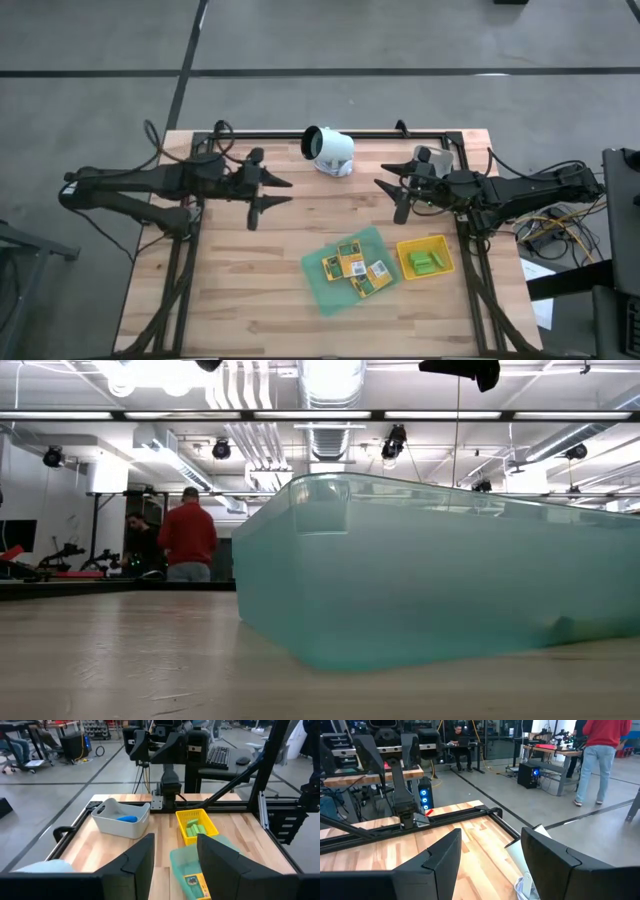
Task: Pick & Place School Supplies
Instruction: Return to Home Position
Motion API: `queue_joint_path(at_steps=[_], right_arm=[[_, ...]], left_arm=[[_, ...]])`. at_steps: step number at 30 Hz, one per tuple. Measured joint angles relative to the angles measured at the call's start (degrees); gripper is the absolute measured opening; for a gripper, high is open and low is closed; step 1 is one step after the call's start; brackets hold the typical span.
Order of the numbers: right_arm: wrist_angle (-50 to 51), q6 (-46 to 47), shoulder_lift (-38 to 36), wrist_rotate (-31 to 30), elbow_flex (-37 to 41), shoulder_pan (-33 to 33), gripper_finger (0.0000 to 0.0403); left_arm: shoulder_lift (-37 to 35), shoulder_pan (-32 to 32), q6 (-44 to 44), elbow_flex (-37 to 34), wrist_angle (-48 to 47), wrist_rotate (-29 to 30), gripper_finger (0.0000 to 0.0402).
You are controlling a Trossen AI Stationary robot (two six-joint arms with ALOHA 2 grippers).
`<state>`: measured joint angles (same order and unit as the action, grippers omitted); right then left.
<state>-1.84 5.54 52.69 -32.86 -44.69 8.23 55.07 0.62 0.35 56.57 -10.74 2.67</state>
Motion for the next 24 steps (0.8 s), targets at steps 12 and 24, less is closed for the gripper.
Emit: queue_joint_path(at_steps=[12,24], right_arm=[[-0.01,0.00,0.01,0.00,0.00,0.00,0.0203],[-0.01,0.00,0.00,0.00,0.01,0.00,0.0203]], left_arm=[[-17.12,-0.06,0.26,-12.71,0.11,2.33,0.0154],[-34.40,-0.07,-0.92,-24.87,2.18,4.55,0.0154]])
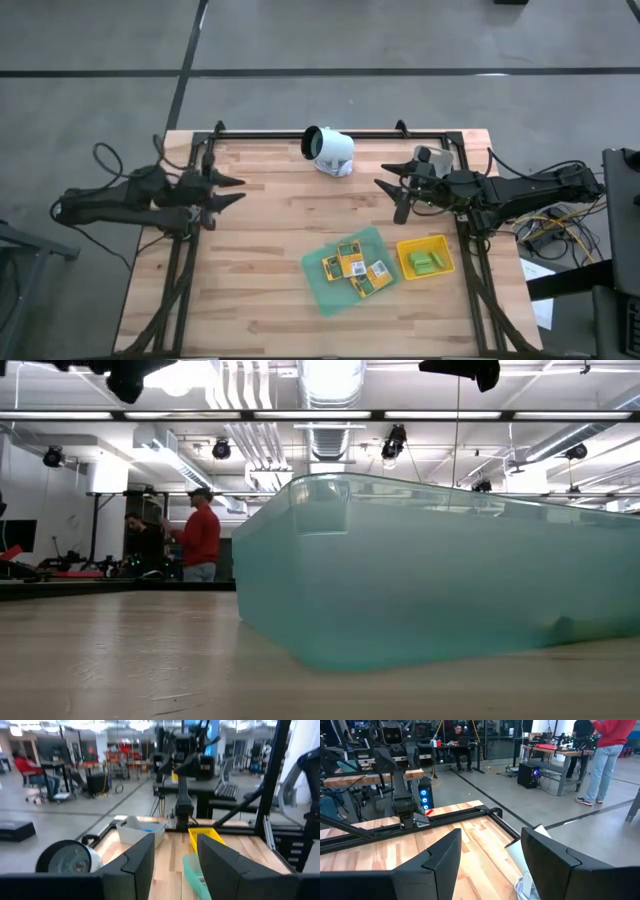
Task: Pick & Place School Supplies
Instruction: Return to Home Position
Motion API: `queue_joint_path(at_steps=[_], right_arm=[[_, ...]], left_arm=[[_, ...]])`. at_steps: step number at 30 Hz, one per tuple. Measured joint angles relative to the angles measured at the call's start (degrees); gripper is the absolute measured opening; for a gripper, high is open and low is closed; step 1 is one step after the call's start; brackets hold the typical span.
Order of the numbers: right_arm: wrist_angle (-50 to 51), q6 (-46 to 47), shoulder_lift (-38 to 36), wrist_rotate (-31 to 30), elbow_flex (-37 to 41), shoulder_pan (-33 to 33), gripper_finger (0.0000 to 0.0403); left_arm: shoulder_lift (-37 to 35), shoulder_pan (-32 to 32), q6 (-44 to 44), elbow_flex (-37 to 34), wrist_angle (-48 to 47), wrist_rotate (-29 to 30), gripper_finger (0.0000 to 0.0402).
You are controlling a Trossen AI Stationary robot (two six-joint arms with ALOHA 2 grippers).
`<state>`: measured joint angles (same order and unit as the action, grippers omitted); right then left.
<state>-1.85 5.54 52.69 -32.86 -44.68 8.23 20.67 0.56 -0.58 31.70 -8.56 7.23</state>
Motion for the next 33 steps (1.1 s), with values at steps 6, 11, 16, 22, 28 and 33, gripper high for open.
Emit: queue_joint_path(at_steps=[6,11,16,22,28,33], right_arm=[[0.00,0.00,0.00,0.00,0.00,0.00,0.0203],[0.00,0.00,0.00,0.00,-0.01,0.00,0.0203],[0.02,0.00,0.00,0.00,-0.01,0.00,0.0203],[0.00,0.00,0.00,-0.02,-0.01,0.00,0.0203],[0.02,0.00,0.00,-0.02,-0.01,0.00,0.0203],[0.03,0.00,0.00,-0.02,-0.01,-0.01,0.0203]], left_arm=[[-8.87,0.00,0.11,-5.08,1.39,0.48,0.0154],[-15.40,0.00,0.13,-9.46,0.51,0.44,0.0154],[-20.52,0.00,0.15,-13.20,0.41,0.44,0.0154],[-20.25,-0.05,0.43,-14.28,-1.38,2.07,0.0154],[-20.55,0.00,-1.72,-17.53,-1.17,2.12,0.0154],[-20.57,0.00,-5.73,-21.77,-0.75,2.76,0.0154]])
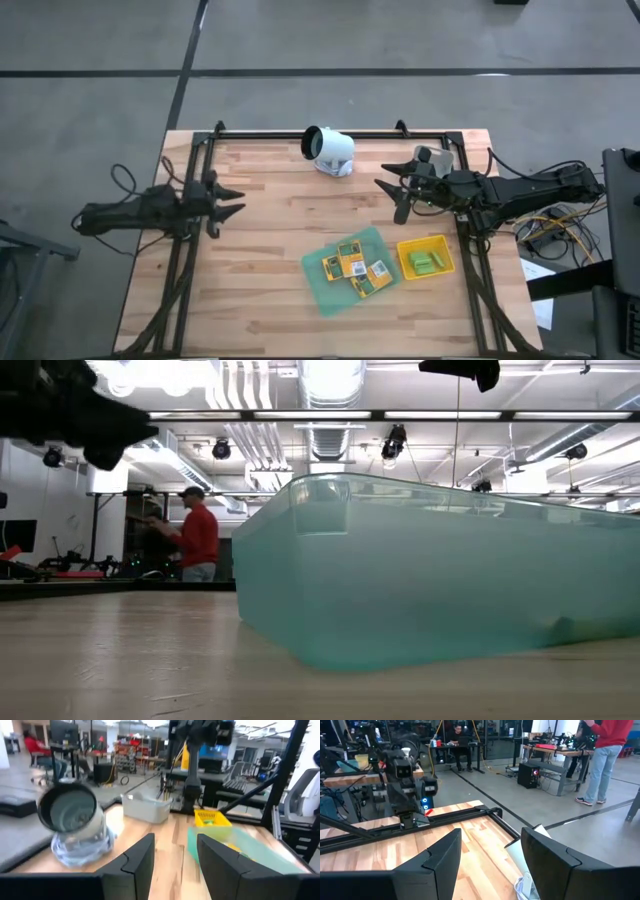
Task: Pick & Place School Supplies
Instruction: Return to Home Position
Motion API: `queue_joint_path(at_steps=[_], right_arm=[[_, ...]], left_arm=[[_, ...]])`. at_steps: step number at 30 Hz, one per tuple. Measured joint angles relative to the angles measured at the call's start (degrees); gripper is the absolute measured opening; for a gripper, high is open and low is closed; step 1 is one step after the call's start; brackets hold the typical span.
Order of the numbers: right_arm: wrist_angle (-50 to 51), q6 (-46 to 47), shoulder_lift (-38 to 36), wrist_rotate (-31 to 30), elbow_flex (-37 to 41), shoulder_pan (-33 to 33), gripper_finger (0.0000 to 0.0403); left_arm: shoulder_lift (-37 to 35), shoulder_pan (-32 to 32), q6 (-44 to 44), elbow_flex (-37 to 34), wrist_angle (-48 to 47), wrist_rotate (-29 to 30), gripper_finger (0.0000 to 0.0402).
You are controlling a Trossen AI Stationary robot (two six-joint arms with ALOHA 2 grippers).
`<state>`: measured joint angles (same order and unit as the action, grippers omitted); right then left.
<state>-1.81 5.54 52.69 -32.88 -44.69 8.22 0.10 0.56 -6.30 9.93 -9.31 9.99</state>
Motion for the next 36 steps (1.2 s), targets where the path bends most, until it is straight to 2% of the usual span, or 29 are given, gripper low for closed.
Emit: queue_joint_path(at_steps=[5,9,28,36], right_arm=[[-0.01,0.00,0.00,0.00,0.00,0.01,0.0203],[-0.01,0.00,0.00,0.00,0.00,0.01,0.0203],[0.00,0.00,0.00,0.00,0.00,0.00,0.0203],[-0.01,0.00,0.00,0.01,0.00,0.01,0.0203]], left_arm=[[0.00,0.00,-2.92,-5.82,6.71,0.13,0.0154],[-0.02,0.00,-1.95,-9.41,12.43,0.18,0.0154],[1.97,0.00,5.34,-9.44,11.05,0.14,0.0154],[2.36,0.00,5.53,-9.49,11.18,0.16,0.0154]])
